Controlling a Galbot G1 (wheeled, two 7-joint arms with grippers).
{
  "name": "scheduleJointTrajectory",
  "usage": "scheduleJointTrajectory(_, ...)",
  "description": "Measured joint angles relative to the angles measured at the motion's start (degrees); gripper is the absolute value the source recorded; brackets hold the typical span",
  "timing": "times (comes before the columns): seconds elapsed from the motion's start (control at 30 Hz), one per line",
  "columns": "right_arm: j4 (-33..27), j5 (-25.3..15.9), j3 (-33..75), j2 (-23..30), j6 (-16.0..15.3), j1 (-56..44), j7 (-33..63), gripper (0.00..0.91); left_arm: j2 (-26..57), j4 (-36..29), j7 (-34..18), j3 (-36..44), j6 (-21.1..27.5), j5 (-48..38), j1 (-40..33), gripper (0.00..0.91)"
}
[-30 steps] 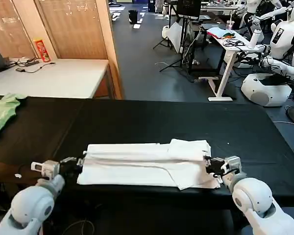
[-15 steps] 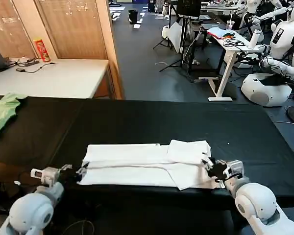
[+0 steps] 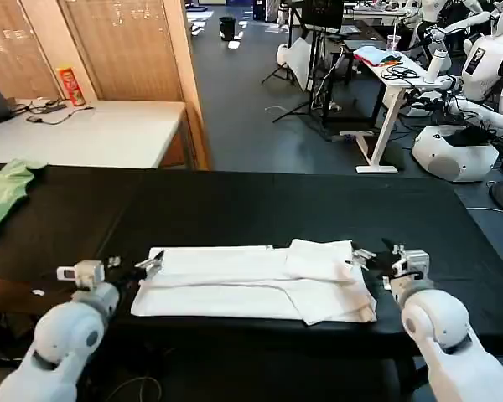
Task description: Fold and organize the clothes.
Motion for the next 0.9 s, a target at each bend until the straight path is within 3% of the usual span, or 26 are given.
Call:
scheduleJointTrajectory(0.23, -4.89, -0.03, -1.56, 3.16, 0.40, 2.28, 0.95, 0.878, -2.12, 4.85, 0.33, 0.46, -0.45, 0.34, -1.95, 0.878)
scheduleJointTrajectory(0.27, -5.38, -0.16, -1.65, 3.60, 0.43, 2.33, 1.07, 0.878, -2.23, 5.38, 0.41, 0.46, -0.50, 0.32, -2.11, 0.819)
scheduleJointTrajectory(0.3, -5.67, -0.42, -1.68, 3.91, 0.47, 2.35, 1.15, 0.790, -2.32, 5.84, 0.52, 0.47, -0.55, 0.32, -2.24, 0.809)
scheduleJointTrajectory(0.37, -6.15, -0.99, -1.67, 4.62, 0.49, 2.26, 1.18, 0.712, -2.62, 6.83, 0.85, 0.48, -0.68, 0.37, -2.55, 0.663)
scheduleJointTrajectory(0.43, -6.38, -1.54, -1.68, 5.17, 0.52, 2.15, 1.07, 0.692, -2.84, 7.63, 1.39, 0.49, -0.81, 0.47, -2.74, 0.614)
scheduleJointTrajectory(0.53, -6.41, -2.35, -1.64, 5.82, 0.70, 1.61, 0.81, 0.478, -3.03, 8.26, 1.81, 0.59, -1.11, 0.69, -2.97, 0.546)
scheduleJointTrajectory(0.57, -6.44, -2.56, -1.56, 5.98, 0.74, 1.47, 0.78, 0.449, -3.10, 8.41, 1.83, 0.62, -1.17, 0.75, -3.06, 0.507)
scheduleJointTrajectory(0.6, -6.44, -2.77, -1.46, 6.18, 0.79, 1.34, 0.77, 0.322, -3.22, 8.68, 1.86, 0.65, -1.25, 0.83, -3.24, 0.332)
scheduleJointTrajectory(0.63, -6.47, -3.02, -1.45, 6.34, 0.85, 1.26, 0.77, 0.254, -3.36, 8.96, 1.90, 0.68, -1.33, 0.95, -3.45, 0.195)
scheduleJointTrajectory(0.7, -6.53, -4.05, -1.41, 6.73, 1.25, 1.00, 0.70, 0.088, -3.59, 9.50, 2.00, 0.70, -1.62, 1.45, -3.84, 0.010)
scheduleJointTrajectory(0.9, -5.75, -9.03, -1.42, 8.42, 4.17, -0.35, 3.25, 0.059, -4.11, 10.57, 3.73, 1.46, -4.00, 6.45, -4.07, 0.000)
